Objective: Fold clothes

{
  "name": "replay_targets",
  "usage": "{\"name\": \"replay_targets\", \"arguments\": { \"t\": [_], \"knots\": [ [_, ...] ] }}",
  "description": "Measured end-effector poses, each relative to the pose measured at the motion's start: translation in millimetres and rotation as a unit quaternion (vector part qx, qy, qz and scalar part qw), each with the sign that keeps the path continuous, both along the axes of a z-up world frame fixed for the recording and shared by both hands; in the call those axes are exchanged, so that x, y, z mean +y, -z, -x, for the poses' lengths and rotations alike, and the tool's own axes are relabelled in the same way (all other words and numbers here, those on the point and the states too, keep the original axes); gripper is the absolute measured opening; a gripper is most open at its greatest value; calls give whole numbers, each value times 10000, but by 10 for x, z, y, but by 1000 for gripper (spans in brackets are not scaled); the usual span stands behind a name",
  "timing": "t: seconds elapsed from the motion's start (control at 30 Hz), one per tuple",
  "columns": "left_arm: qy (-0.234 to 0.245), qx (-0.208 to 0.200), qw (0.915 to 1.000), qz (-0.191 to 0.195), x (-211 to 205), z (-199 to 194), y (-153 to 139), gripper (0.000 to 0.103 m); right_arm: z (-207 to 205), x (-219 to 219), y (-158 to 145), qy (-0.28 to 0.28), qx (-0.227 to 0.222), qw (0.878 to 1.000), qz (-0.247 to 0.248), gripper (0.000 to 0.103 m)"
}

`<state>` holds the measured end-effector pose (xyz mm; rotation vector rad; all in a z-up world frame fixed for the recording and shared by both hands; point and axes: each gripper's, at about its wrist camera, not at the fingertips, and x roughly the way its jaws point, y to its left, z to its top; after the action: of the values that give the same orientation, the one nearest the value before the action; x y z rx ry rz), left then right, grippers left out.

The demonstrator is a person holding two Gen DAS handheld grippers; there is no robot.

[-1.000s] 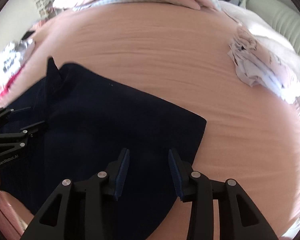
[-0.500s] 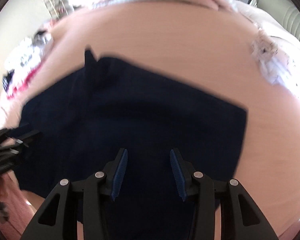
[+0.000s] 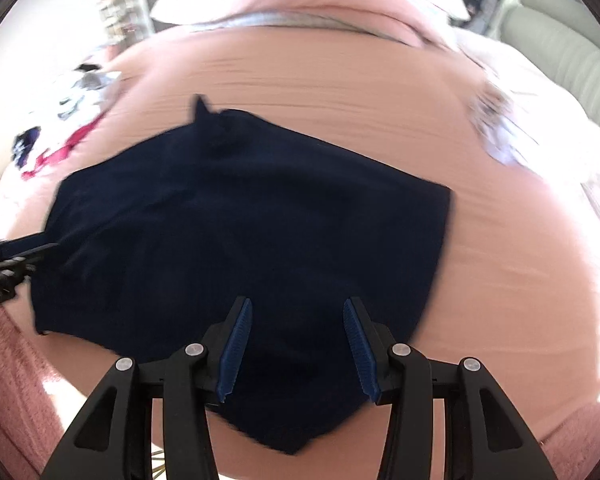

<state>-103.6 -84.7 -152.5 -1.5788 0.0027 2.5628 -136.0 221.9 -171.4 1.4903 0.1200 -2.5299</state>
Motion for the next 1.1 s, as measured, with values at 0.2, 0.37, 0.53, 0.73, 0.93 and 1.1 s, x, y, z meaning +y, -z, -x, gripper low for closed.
{"name": "replay_targets", "arguments": {
  "t": [0.2,0.37,0.53,0.73,0.93,1.1],
  "knots": [
    [-108,-668,9953,693,13,-87,124,56,-128,-6,216,288,-309,9988,-247,48],
    [-434,-342,9962,677,-78,-160,-84,55,-287,421,118,1058,-262,9937,276,52],
    [-298,-25,9995,-59,-25,-36,-96,55,-365,648,186,1571,-330,9853,590,51],
    [-465,-295,9984,113,-51,134,69,55,-361,512,114,1341,-179,9906,201,51],
    [-244,73,9994,253,-166,662,83,55,33,182,-77,534,-56,9985,-75,51],
    [-268,-190,9968,727,-174,1001,346,56,497,-298,-83,-66,91,9988,-478,51]
  ]
}}
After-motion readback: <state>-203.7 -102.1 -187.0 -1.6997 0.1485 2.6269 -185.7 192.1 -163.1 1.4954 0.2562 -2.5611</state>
